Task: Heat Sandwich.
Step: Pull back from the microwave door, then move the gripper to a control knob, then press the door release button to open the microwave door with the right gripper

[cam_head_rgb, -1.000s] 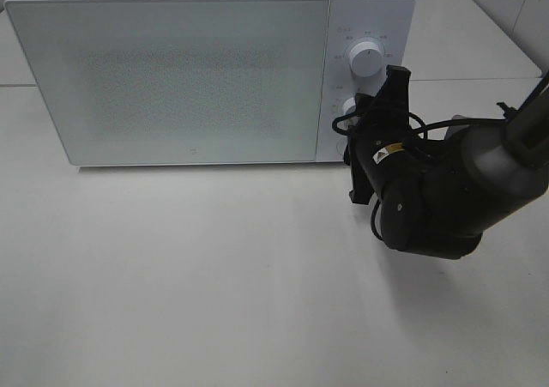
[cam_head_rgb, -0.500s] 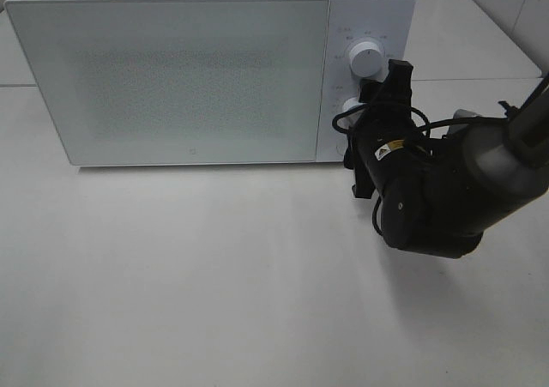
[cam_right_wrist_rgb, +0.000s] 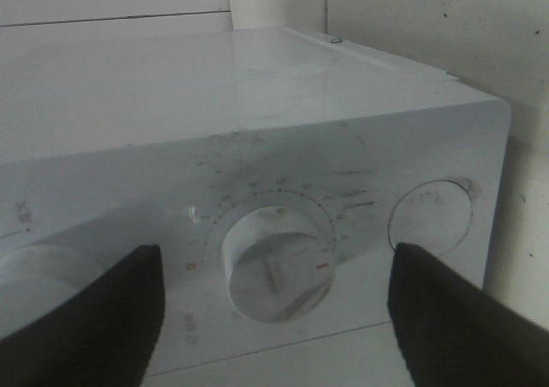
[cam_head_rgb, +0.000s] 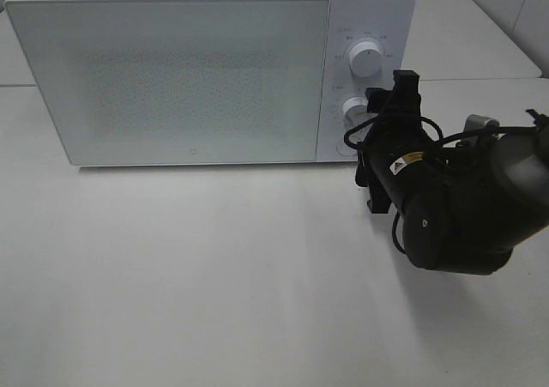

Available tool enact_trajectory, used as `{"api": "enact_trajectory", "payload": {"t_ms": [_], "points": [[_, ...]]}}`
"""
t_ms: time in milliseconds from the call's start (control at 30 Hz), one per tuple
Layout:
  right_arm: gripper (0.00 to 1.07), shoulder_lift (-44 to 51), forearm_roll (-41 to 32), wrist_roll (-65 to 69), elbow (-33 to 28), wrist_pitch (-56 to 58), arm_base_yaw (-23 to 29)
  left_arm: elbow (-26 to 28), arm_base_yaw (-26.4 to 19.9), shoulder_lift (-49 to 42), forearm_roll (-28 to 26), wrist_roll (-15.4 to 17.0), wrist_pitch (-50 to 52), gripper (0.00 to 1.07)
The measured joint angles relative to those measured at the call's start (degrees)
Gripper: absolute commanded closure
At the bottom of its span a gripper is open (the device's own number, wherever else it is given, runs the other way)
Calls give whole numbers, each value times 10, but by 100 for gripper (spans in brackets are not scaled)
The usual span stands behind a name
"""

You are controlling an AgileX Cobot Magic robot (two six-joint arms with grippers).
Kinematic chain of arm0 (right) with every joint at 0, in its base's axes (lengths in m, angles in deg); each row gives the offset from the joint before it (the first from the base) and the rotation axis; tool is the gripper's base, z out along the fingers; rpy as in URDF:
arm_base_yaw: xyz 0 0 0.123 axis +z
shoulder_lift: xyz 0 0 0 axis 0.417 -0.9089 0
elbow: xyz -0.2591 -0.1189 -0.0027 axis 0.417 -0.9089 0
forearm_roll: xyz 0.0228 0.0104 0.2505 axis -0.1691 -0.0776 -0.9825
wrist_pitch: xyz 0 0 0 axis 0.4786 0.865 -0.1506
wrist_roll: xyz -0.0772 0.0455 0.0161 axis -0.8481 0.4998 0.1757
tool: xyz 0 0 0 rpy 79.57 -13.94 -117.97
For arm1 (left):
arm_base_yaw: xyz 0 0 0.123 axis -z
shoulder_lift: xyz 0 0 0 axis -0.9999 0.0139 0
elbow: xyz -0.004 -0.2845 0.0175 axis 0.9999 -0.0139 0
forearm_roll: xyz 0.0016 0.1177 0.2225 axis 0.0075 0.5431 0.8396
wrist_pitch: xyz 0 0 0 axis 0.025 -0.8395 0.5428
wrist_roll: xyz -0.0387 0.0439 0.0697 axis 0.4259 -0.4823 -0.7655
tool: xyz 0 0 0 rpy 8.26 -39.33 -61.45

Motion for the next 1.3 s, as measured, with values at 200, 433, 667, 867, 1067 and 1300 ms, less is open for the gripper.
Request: {"api": "enact_trajectory", "payload": {"t_ms": [200,433,667,867,1067,1300], "points": [[36,34,6,-28,-32,23,0,0,0,0,0,0,0,9],[36,107,15,-136,-83,113,0,0,0,0,0,0,0,9],[36,175,42,-305,-91,277,0,0,0,0,0,0,0,9],[36,214,49,-490,-91,396,0,0,0,0,0,0,0,9],[36,238,49,-697,-72,541,0,0,0,0,1,0,0,9],[36,239,58,-873,-18,717,0,0,0,0,1,0,0,9]]}}
